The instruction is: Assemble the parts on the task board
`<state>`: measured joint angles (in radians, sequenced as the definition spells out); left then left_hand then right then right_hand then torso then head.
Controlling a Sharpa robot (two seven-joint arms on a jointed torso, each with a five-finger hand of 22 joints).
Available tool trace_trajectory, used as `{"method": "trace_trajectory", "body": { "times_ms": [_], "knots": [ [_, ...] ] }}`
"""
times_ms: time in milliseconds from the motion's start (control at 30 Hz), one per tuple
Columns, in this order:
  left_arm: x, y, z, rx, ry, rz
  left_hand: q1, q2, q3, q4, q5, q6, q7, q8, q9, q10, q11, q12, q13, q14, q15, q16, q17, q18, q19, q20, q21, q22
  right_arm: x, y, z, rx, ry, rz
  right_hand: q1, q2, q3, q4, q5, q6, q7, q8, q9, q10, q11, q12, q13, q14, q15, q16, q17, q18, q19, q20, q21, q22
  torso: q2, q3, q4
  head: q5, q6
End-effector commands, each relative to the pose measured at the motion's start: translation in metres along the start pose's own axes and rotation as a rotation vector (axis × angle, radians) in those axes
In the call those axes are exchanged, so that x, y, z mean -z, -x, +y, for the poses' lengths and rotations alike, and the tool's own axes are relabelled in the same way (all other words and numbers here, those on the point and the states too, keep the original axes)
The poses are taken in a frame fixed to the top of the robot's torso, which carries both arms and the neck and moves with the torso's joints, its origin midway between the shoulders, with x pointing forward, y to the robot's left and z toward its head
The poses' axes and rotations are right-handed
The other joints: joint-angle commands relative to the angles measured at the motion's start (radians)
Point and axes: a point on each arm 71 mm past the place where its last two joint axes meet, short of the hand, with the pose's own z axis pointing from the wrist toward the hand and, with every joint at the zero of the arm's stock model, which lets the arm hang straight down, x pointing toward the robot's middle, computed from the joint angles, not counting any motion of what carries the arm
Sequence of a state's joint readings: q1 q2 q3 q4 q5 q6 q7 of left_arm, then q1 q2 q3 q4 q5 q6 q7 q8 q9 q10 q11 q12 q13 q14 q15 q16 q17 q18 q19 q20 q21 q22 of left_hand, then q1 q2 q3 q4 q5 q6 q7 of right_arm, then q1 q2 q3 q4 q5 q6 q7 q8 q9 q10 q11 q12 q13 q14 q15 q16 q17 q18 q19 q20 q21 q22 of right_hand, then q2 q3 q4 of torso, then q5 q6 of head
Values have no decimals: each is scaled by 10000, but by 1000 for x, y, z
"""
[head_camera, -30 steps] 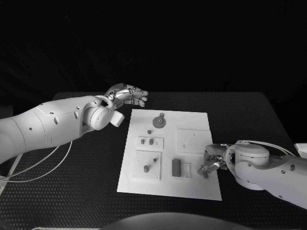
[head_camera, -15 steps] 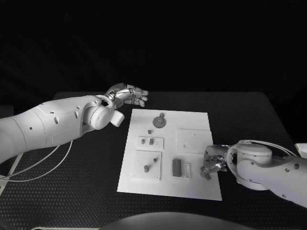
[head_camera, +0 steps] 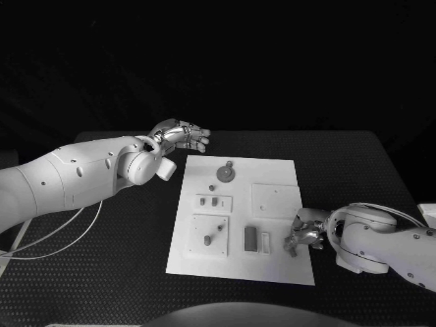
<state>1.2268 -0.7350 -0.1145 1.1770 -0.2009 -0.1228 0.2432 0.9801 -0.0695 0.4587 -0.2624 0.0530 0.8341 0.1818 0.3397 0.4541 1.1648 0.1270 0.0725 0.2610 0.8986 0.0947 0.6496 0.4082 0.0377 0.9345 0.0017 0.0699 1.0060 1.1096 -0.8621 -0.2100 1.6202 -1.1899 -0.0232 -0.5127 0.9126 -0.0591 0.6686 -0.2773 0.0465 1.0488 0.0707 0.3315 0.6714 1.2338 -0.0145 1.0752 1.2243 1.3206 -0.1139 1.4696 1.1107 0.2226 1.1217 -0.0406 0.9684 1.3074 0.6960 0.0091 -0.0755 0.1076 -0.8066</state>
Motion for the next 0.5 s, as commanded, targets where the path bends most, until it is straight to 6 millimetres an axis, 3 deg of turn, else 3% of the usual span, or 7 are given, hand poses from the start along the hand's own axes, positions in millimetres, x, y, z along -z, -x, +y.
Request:
{"method": "trace_trajectory", "body": {
  "times_ms": [33,267,500],
  "knots": [
    [-1,-2,-1,83,-80,130,-108,-12,-4,78,-15,-60,24,36,-9,-2,-35,-6,-12,-7,77,-54,13,-11,-77,12,7,-16,0,-2,3,-1959,75,-93,564,685,259,-174,35,-155,248,-1161,-17,60,-5,32,-9,53,-14,47,-11,392,75,-19,42,193,1,-4,10,-16,15],
    [-1,-2,-1,87,-78,147,-109,-14,-4,79,-16,-60,24,39,-11,-3,-34,-6,-13,-7,77,-59,21,-11,-79,12,7,-17,1,-2,13,-3087,165,477,492,648,286,-172,35,-81,217,-1120,-11,112,-37,54,-14,106,-44,59,25,391,116,-39,56,179,2,-12,17,-39,19],
    [0,-2,-1,88,-69,147,-111,-16,-5,80,-16,-60,24,40,-13,-3,-34,-5,-14,-7,77,-63,26,-11,-80,13,7,-17,0,-4,20,-3076,251,633,475,646,290,-171,35,-79,214,-1119,-12,127,-40,69,-6,104,-48,57,16,392,118,-41,55,177,1,-11,3,-23,-3]
  ]
}}
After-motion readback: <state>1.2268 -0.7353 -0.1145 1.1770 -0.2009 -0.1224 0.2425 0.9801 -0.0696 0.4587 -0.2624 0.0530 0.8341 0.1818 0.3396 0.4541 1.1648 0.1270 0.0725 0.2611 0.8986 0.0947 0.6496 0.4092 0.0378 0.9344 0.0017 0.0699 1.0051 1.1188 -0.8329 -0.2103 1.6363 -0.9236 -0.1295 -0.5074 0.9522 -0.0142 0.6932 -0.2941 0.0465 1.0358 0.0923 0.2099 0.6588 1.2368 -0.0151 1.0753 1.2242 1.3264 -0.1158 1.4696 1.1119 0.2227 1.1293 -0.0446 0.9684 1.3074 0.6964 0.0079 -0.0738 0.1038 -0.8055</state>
